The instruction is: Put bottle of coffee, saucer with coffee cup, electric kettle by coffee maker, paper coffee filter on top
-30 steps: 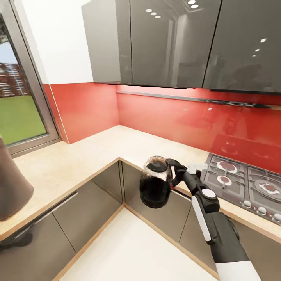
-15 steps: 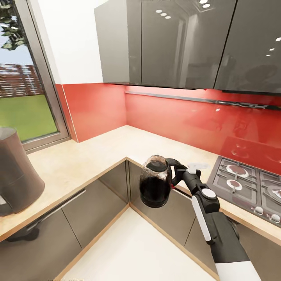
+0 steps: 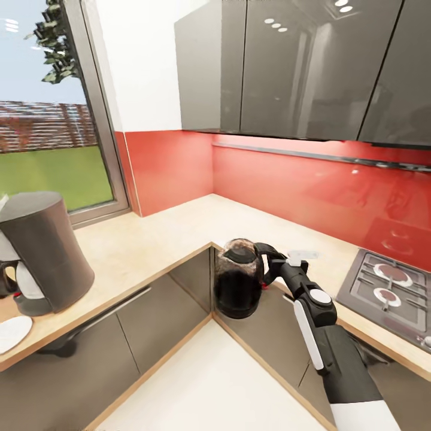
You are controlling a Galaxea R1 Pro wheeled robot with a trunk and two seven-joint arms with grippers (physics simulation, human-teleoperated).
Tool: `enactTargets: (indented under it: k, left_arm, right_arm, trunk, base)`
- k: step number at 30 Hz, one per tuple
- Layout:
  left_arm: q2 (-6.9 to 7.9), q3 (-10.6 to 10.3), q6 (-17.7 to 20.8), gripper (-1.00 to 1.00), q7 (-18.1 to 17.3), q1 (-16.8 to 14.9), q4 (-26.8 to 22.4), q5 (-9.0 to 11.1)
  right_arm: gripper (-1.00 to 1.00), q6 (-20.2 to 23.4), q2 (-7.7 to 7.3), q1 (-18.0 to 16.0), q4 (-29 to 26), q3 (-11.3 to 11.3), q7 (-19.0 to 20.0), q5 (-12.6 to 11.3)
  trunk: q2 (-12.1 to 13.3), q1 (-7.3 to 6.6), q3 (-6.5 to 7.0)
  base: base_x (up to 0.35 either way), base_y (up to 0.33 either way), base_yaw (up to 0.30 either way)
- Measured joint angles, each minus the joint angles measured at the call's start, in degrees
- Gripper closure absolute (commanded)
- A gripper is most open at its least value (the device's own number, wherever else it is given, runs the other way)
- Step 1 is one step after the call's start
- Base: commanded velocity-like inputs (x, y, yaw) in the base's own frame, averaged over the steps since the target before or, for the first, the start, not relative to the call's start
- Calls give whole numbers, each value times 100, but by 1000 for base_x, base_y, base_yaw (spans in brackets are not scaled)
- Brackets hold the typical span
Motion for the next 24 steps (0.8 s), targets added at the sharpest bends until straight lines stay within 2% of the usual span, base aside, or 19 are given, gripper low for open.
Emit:
enactTargets:
  k: [17,24]
  left_arm:
    - [-20,1,-2,-100,8,0,0,0]
    - [-21,2,-7,-100,8,0,0,0]
  right_arm:
    - [100,0,0,2,0,0,0,-1]
    - [100,1,32,4,0,8,1,-9]
  trunk:
    - [0,0,86]
    - [-1,-3,121]
  base:
    - [4,0,215]
    - [262,-126,215]
